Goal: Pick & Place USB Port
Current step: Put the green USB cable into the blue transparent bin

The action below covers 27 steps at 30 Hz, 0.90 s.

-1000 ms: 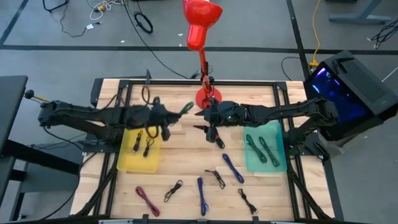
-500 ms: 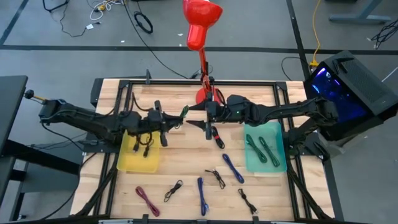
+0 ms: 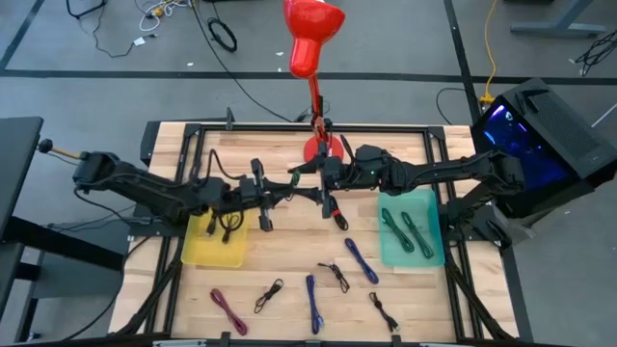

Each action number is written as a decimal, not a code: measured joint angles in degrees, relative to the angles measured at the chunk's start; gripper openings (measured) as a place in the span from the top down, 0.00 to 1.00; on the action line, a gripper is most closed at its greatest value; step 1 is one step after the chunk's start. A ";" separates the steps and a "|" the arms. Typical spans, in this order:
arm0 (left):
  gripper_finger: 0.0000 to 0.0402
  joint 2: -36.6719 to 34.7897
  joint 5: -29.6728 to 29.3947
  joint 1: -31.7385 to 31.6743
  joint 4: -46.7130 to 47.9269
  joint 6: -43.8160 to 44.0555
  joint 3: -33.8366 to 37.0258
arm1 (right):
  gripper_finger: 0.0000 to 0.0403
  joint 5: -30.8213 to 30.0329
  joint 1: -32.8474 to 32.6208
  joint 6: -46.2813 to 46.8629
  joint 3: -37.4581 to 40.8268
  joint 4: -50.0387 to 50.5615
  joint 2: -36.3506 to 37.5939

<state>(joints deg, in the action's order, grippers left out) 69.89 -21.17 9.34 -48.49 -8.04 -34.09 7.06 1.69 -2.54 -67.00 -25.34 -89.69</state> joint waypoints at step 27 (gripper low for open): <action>0.79 -3.86 -11.24 1.82 12.80 -1.73 -0.07 | 0.95 -21.73 -3.91 4.57 0.00 45.29 15.64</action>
<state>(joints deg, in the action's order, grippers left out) 66.03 -32.40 11.16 -35.70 -9.78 -34.15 -14.67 -2.22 2.02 -67.00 19.95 -74.05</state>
